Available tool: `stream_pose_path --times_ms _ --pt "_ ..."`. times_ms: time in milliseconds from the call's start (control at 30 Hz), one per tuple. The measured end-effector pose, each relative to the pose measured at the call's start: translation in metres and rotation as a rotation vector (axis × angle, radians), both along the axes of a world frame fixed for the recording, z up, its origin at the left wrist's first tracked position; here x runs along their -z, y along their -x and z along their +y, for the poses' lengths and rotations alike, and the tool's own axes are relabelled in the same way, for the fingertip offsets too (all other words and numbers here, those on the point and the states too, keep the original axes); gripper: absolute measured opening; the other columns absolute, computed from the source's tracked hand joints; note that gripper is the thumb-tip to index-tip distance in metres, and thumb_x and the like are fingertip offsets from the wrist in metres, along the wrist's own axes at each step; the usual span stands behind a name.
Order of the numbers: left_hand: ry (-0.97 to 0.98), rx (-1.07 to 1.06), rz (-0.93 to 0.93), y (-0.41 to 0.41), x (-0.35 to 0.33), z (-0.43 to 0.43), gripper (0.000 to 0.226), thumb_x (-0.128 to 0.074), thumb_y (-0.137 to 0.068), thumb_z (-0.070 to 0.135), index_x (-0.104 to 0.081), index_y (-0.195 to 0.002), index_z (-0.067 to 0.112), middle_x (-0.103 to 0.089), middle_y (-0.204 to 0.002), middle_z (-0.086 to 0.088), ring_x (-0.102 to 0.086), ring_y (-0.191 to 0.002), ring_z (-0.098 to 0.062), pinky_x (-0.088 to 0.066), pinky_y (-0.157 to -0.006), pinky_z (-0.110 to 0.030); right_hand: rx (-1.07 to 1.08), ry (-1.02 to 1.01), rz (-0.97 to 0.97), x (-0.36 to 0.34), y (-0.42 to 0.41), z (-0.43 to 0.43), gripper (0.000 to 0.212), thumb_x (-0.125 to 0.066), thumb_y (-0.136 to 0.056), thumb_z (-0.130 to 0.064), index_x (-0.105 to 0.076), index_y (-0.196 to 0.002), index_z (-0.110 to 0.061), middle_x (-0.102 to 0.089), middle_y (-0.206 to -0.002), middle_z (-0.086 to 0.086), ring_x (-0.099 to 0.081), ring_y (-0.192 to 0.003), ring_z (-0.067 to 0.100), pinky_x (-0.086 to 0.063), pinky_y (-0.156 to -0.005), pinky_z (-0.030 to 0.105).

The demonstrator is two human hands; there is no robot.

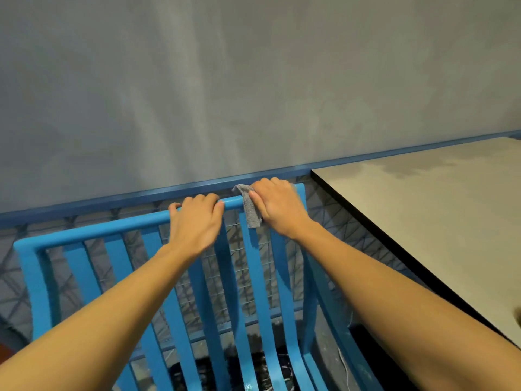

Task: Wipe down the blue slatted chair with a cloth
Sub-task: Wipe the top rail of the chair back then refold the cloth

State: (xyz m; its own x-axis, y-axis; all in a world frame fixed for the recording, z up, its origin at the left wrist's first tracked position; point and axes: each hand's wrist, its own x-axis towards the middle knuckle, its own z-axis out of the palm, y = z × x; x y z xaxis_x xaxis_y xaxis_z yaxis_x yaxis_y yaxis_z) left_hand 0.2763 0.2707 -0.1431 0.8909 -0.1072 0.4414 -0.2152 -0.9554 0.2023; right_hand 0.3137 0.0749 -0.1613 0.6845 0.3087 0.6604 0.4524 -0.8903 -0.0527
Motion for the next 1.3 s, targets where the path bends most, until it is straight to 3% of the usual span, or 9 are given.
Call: stream_pose_path --times_ms 167,300,467,633,833,967,1033,1167,1300 --pt "-0.181 0.076 0.046 -0.006 0.008 -0.058 0.051 -0.023 -0.099 0.052 -0.034 -0.142 0.028 -0.048 -0.132 -0.004 -0.042 -0.120 -0.028 -0.024 -0.105 -0.052 0.049 -0.023 -0.006 0.001 -0.005 -0.043 0.047 -0.021 -0.101 -0.039 -0.059 -0.094 -0.012 -0.057 -0.085 0.008 -0.050 -0.076 0.027 -0.037 -0.071 0.040" --pt "-0.217 0.091 0.017 -0.007 0.015 -0.062 0.056 -0.021 -0.097 0.056 -0.026 -0.145 0.028 -0.045 -0.132 -0.005 -0.039 -0.120 -0.029 -0.023 -0.106 -0.053 0.014 -0.445 0.209 0.016 -0.002 -0.071 0.031 -0.032 -0.104 -0.031 -0.056 -0.106 -0.011 -0.060 -0.096 0.009 -0.057 -0.086 0.026 -0.045 -0.075 0.042" --pt "-0.218 0.082 -0.010 -0.008 0.017 -0.062 0.056 -0.022 -0.096 0.058 -0.027 -0.144 0.028 -0.044 -0.133 -0.005 -0.040 -0.120 -0.028 -0.023 -0.106 -0.054 -0.030 -0.921 0.226 0.025 0.015 -0.042 0.025 -0.036 -0.105 -0.021 -0.052 -0.121 -0.011 -0.062 -0.100 0.007 -0.061 -0.088 0.016 -0.048 -0.071 0.025" --pt "-0.204 0.094 -0.022 -0.009 0.017 -0.061 0.055 -0.024 -0.096 0.058 -0.028 -0.142 0.029 -0.044 -0.134 -0.005 -0.039 -0.121 -0.029 -0.023 -0.106 -0.055 0.062 -0.979 0.289 0.056 0.037 -0.041 0.040 -0.035 -0.105 -0.021 -0.041 -0.143 -0.011 -0.060 -0.100 0.006 -0.058 -0.087 0.011 -0.038 -0.062 -0.001" --pt "-0.199 0.089 -0.054 -0.008 0.020 -0.063 0.055 -0.027 -0.096 0.057 -0.030 -0.142 0.028 -0.044 -0.136 -0.005 -0.039 -0.123 -0.029 -0.022 -0.107 -0.055 0.047 -0.942 0.421 0.098 0.072 -0.051 0.032 -0.036 -0.105 -0.026 -0.045 -0.134 -0.015 -0.062 -0.103 0.002 -0.059 -0.085 0.010 -0.046 -0.068 0.013" --pt "-0.191 0.093 -0.063 -0.007 0.021 -0.064 0.054 -0.029 -0.096 0.057 -0.032 -0.141 0.027 -0.045 -0.135 -0.006 -0.039 -0.122 -0.030 -0.022 -0.107 -0.055 0.018 -0.925 0.393 0.075 0.050 -0.048 0.032 -0.034 -0.104 -0.032 -0.043 -0.130 -0.015 -0.061 -0.109 0.007 -0.060 -0.098 0.019 -0.050 -0.079 0.034" --pt "-0.196 0.091 -0.067 -0.007 0.022 -0.063 0.055 -0.029 -0.096 0.057 -0.031 -0.141 0.027 -0.045 -0.135 -0.005 -0.039 -0.122 -0.029 -0.022 -0.107 -0.054 0.011 -0.919 0.349 0.056 0.033 -0.043 0.035 -0.034 -0.104 -0.035 -0.041 -0.132 -0.015 -0.059 -0.115 0.007 -0.059 -0.103 0.018 -0.050 -0.084 0.036" --pt "-0.202 0.087 -0.088 -0.011 0.022 -0.061 0.054 -0.029 -0.096 0.058 -0.032 -0.140 0.027 -0.045 -0.134 -0.005 -0.039 -0.122 -0.029 -0.022 -0.107 -0.054 0.009 -0.949 0.295 0.044 0.020 -0.039 0.026 -0.033 -0.103 -0.041 -0.043 -0.118 -0.021 -0.061 -0.103 0.002 -0.063 -0.090 0.013 -0.054 -0.075 0.037" --pt "-0.184 0.083 -0.106 -0.009 0.024 -0.064 0.051 -0.031 -0.097 0.055 -0.034 -0.139 0.026 -0.046 -0.133 -0.006 -0.040 -0.121 -0.030 -0.021 -0.107 -0.054 0.073 -0.958 0.309 0.070 0.032 -0.040 0.027 -0.032 -0.103 -0.044 -0.044 -0.105 -0.020 -0.062 -0.090 0.004 -0.063 -0.081 0.018 -0.053 -0.071 0.050"
